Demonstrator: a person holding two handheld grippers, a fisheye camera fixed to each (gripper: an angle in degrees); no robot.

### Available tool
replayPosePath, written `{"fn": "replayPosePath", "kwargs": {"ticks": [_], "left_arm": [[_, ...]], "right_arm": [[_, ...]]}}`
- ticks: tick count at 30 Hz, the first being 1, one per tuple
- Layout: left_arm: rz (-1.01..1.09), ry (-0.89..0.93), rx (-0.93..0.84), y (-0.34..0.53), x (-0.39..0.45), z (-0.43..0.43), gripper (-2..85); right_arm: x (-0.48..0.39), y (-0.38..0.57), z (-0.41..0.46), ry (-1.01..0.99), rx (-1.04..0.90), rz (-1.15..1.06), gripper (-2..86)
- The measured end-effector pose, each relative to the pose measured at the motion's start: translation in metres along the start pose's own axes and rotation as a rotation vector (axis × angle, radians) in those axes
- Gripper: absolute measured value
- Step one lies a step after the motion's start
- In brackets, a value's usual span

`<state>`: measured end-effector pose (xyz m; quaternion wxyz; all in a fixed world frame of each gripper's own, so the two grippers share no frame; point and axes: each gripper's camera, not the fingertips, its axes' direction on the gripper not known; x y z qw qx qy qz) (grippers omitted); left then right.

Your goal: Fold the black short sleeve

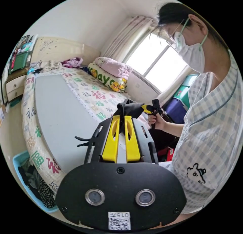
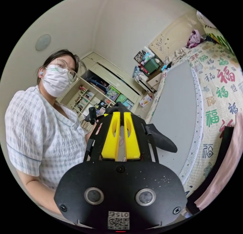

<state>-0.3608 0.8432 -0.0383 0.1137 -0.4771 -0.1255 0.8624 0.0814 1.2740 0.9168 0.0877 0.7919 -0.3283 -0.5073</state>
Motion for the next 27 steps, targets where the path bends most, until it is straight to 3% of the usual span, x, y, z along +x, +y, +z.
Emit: {"fn": "replayPosePath", "kwargs": {"ticks": [7, 14, 19, 27], "left_arm": [[0.153, 0.193, -0.095, -0.119, 0.142, 0.053, 1.2], [0.130, 0.364, -0.170, -0.212, 0.286, 0.153, 1.1], [0.112, 0.493, -0.190, -0.290, 0.397, 0.240, 1.2], [0.100, 0.625, -0.202, -0.387, 0.517, 0.345, 0.9]], "right_arm": [[-0.109, -0.002, -0.147, 0.127, 0.146, -0.035, 0.9], [-0.183, -0.007, -0.298, 0.282, 0.246, -0.043, 0.8], [-0.232, -0.029, -0.403, 0.519, 0.241, -0.034, 0.8], [-0.277, -0.093, -0.473, 0.948, 0.114, -0.009, 0.6]]}}
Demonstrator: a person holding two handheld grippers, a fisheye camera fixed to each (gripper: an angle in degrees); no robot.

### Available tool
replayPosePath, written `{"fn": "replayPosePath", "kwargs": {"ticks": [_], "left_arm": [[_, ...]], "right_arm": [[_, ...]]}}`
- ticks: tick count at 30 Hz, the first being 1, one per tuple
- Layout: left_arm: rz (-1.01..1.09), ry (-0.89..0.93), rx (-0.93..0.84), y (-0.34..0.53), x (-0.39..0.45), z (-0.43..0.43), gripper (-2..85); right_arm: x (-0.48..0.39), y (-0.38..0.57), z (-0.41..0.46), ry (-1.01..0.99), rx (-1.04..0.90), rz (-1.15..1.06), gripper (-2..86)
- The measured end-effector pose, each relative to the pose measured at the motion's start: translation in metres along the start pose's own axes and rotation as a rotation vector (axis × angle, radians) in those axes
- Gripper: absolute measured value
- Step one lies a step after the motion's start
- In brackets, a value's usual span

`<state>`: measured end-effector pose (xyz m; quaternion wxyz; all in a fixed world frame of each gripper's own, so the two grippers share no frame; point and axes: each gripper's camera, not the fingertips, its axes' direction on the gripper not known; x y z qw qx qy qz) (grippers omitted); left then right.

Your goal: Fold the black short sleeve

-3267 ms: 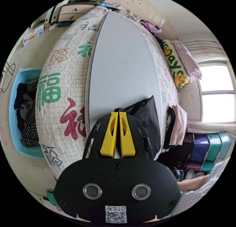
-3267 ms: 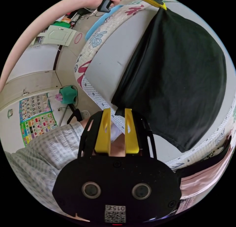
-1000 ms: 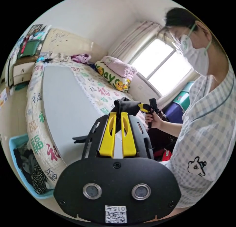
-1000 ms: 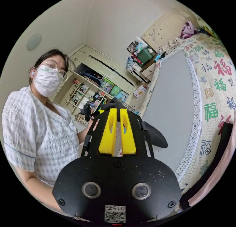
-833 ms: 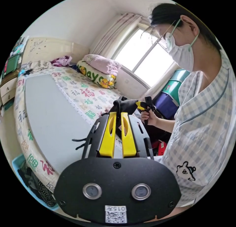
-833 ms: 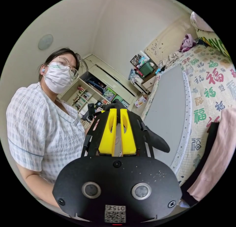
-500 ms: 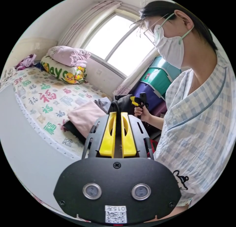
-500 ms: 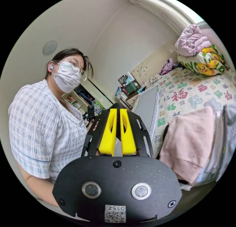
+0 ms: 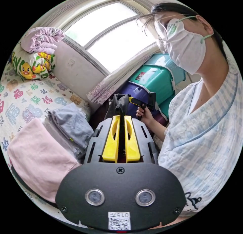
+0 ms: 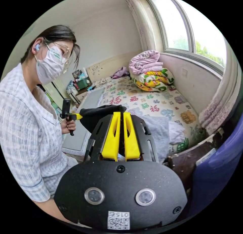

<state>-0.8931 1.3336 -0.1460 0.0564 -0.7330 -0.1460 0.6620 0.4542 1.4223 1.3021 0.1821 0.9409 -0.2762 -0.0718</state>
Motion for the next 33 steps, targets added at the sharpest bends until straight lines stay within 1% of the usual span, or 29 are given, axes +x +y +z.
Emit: {"fn": "replayPosePath", "kwargs": {"ticks": [2, 5, 7, 8, 10, 13, 16, 20, 23, 26, 27, 28, 29, 30, 31, 32, 33], "left_arm": [[-0.037, -0.036, -0.009, -0.027, -0.005, 0.023, 0.9], [-0.137, -0.103, -0.024, -0.070, -0.034, 0.063, 0.9], [-0.250, -0.184, -0.038, -0.100, -0.072, 0.098, 0.9], [-0.262, -0.220, -0.050, -0.107, -0.081, 0.106, 0.9], [-0.330, -0.373, -0.104, -0.136, -0.117, 0.137, 0.8], [-0.455, -0.438, -0.124, -0.161, -0.150, 0.155, 0.8], [-0.493, -0.432, -0.127, -0.180, -0.153, 0.162, 0.8], [-0.461, -0.454, -0.153, -0.194, -0.141, 0.167, 1.0], [-0.421, -0.569, -0.127, -0.201, -0.115, 0.146, 1.0], [-0.350, -0.610, -0.044, -0.195, -0.074, 0.102, 1.8], [-0.318, -0.683, -0.015, -0.188, -0.052, 0.081, 2.8], [-0.286, -0.820, 0.014, -0.176, -0.026, 0.060, 4.0], [-0.267, -0.894, 0.031, -0.170, -0.012, 0.050, 4.8], [-0.225, -1.019, 0.060, -0.154, 0.012, 0.033, 6.2], [-0.213, -1.113, 0.080, -0.135, 0.031, 0.018, 7.2], [-0.225, -1.147, 0.091, -0.124, 0.037, 0.012, 7.2], [-0.269, -1.177, 0.110, -0.100, 0.044, 0.000, 7.2]], "right_arm": [[0.012, -0.019, 0.008, 0.063, -0.058, 0.003, 0.6], [0.050, -0.058, 0.054, 0.132, -0.197, 0.078, 0.6], [0.095, -0.090, 0.114, 0.150, -0.315, 0.179, 0.6], [0.108, -0.096, 0.132, 0.150, -0.335, 0.198, 0.6], [0.159, -0.114, 0.207, 0.136, -0.417, 0.307, 0.8], [0.203, -0.118, 0.287, 0.122, -0.535, 0.449, 1.2], [0.206, -0.128, 0.319, 0.176, -0.570, 0.472, 2.3], [0.191, -0.134, 0.339, 0.225, -0.619, 0.382, 4.2], [0.175, -0.135, 0.333, 0.268, -0.580, 0.357, 4.8], [0.134, -0.135, 0.311, 0.450, -0.476, 0.273, 2.1], [0.110, -0.132, 0.297, 0.591, -0.397, 0.237, 1.0], [0.084, -0.127, 0.284, 0.696, -0.331, 0.202, 0.4], [0.069, -0.125, 0.278, 0.722, -0.296, 0.177, 0.2], [0.037, -0.117, 0.268, 0.721, -0.232, 0.115, -0.1], [0.002, -0.106, 0.261, 0.649, -0.170, 0.053, -0.2], [-0.017, -0.099, 0.259, 0.585, -0.140, 0.006, -0.3], [-0.056, -0.081, 0.260, 0.414, -0.079, -0.118, -0.4]]}}
